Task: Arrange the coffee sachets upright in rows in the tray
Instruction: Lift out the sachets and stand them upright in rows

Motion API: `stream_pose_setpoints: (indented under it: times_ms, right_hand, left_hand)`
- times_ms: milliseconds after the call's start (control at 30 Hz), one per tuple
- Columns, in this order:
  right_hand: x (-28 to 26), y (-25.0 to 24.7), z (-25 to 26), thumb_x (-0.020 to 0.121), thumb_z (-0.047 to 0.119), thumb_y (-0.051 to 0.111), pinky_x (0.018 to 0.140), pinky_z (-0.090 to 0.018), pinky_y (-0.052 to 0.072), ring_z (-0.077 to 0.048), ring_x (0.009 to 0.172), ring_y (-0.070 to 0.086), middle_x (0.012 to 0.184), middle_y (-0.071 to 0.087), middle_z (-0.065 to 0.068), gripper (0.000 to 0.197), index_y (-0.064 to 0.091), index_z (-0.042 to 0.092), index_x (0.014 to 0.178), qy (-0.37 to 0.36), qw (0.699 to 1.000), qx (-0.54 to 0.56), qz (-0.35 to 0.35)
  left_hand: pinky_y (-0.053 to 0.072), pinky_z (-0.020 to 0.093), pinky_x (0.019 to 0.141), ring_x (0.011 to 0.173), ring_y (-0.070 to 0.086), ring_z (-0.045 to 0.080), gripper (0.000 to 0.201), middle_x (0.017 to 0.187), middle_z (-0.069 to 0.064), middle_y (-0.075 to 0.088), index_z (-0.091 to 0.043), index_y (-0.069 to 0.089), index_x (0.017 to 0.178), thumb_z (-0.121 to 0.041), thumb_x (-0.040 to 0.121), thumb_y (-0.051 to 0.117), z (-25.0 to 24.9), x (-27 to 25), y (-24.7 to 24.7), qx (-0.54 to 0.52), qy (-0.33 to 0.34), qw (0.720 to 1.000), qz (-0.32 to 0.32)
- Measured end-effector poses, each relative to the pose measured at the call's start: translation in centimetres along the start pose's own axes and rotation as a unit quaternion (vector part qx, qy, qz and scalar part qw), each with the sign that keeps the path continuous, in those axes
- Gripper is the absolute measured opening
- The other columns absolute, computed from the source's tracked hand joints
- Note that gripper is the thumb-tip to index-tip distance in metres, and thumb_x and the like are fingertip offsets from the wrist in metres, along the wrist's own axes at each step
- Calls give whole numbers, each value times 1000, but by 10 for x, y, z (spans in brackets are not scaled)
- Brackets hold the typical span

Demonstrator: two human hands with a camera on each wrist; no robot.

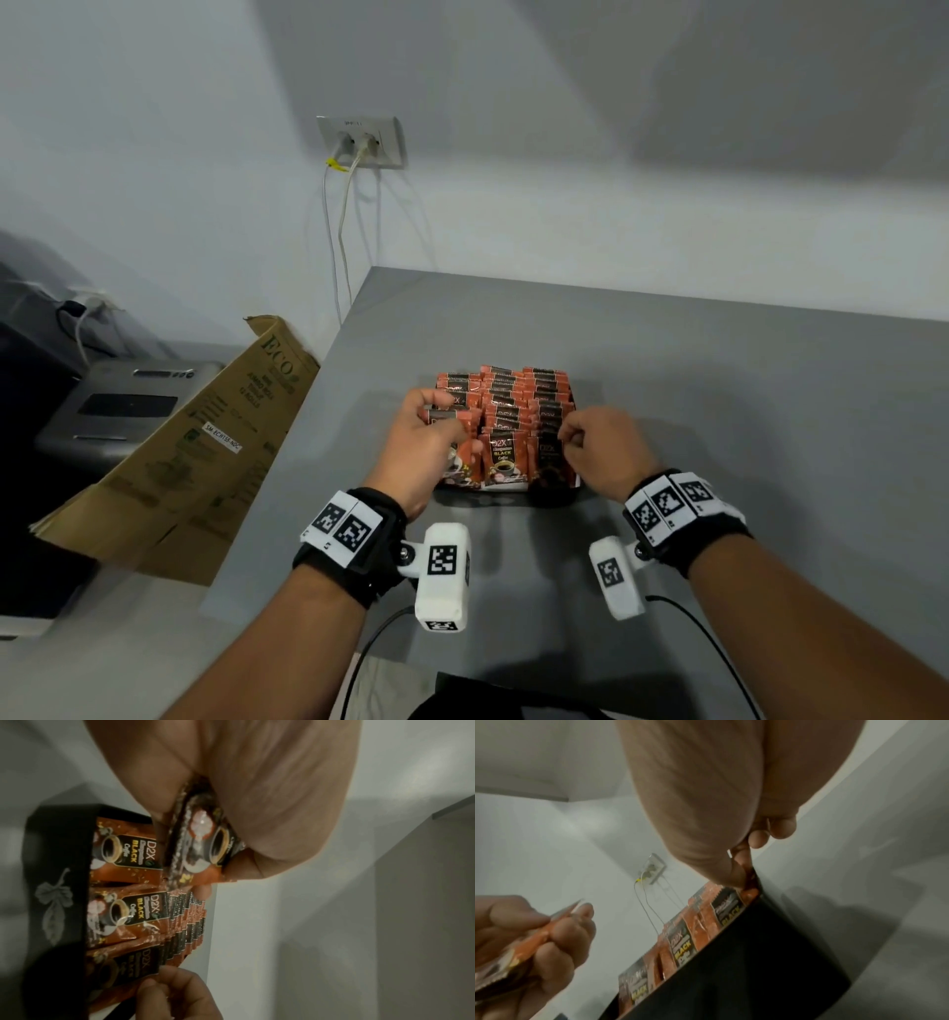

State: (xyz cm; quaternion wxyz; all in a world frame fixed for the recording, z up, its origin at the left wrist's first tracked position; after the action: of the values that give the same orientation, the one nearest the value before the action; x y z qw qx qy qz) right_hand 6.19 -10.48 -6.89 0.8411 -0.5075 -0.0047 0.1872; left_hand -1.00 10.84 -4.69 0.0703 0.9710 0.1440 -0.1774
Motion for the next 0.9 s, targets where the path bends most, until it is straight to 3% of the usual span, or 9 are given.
stream_pose_setpoints:
  times_ms: [100, 167, 333, 433, 533, 633, 767, 833, 900]
  right_hand:
    - [-8, -8, 7, 87, 13, 66, 88, -25, 44, -17, 100, 57, 105, 61, 0, 19, 71, 17, 105, -21, 999, -4, -46]
    - [-16, -21, 24, 85, 17, 71, 81, -18, 40, -9, 94, 55, 101, 60, 5, 21, 71, 20, 106, -57, 993, 76, -77]
    - [-25, -23, 69, 85, 12, 74, 71, -13, 50, 0, 75, 65, 86, 70, 10, 18, 74, 22, 100, -116, 962, 246, 13]
    - [-12, -24, 59, 83, 2, 71, 70, -10, 47, 0, 73, 65, 83, 71, 10, 20, 75, 20, 89, -95, 970, 219, -40]
    - [-4, -19, 49, 86, 3, 68, 69, -7, 46, 1, 80, 64, 87, 69, 12, 20, 73, 22, 89, -65, 982, 170, -41]
    - [0, 0, 49, 88, 2, 64, 68, -9, 45, -5, 79, 64, 85, 68, 12, 21, 71, 23, 88, -61, 993, 103, 2]
    - [4, 20, 50, 88, -2, 58, 76, -22, 54, -12, 83, 64, 87, 66, 7, 25, 67, 21, 90, -55, 996, 65, 21]
    - [4, 25, 49, 89, -2, 58, 79, -30, 57, -15, 84, 66, 87, 67, 5, 23, 65, 20, 91, -47, 998, 48, 19]
    - [2, 26, 50, 88, 0, 60, 82, -32, 56, -14, 87, 62, 91, 64, 5, 19, 65, 18, 90, -51, 998, 34, 4]
  left_hand:
    - [44, 33, 59, 65, 58, 24, 40, 91, 10, 68, -20, 55, 102, 11, 78, 62, 2, -3, 1, 59, 12, 998, 5]
    - [45, 29, 53, 61, 57, 20, 43, 86, 10, 68, -21, 55, 101, 14, 78, 66, 3, -4, 8, 68, 13, 997, 34]
    - [54, 41, 60, 67, 63, 28, 47, 98, 16, 68, -19, 59, 102, 8, 68, 76, 1, -7, 29, 100, 54, 989, 96]
    - [56, 41, 67, 70, 66, 24, 40, 95, 17, 68, -14, 58, 103, 10, 75, 74, -1, -3, 20, 74, 36, 996, 42]
    - [56, 34, 63, 78, 63, 23, 23, 98, 16, 64, -9, 60, 96, 12, 88, 53, -1, 2, 2, 24, 0, 999, -25]
    - [53, 36, 59, 69, 60, 26, 28, 98, 22, 67, -8, 65, 92, 11, 85, 47, 1, 6, -9, 39, -4, 998, -42]
    - [55, 59, 72, 70, 67, 39, 24, 96, 20, 72, -20, 66, 94, 1, 83, 64, 4, 4, -18, 124, 36, 991, -41]
    - [59, 54, 72, 77, 70, 41, 30, 99, 12, 72, -22, 64, 93, 4, 80, 69, 4, 4, -20, 165, 47, 985, -29]
    - [59, 37, 70, 77, 70, 26, 30, 99, 8, 69, -20, 62, 93, 7, 82, 68, 1, 4, -19, 218, 75, 973, -19]
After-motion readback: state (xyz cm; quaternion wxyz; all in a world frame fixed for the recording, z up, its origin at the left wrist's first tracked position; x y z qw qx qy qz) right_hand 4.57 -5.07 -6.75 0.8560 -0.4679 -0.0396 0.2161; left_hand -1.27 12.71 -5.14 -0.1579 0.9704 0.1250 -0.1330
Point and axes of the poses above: each hand's wrist, its own x-axis towards the middle knuckle, its own y-axis out of the palm, z = x × y, the point moved 5 cm from there along x, towards the middle knuckle
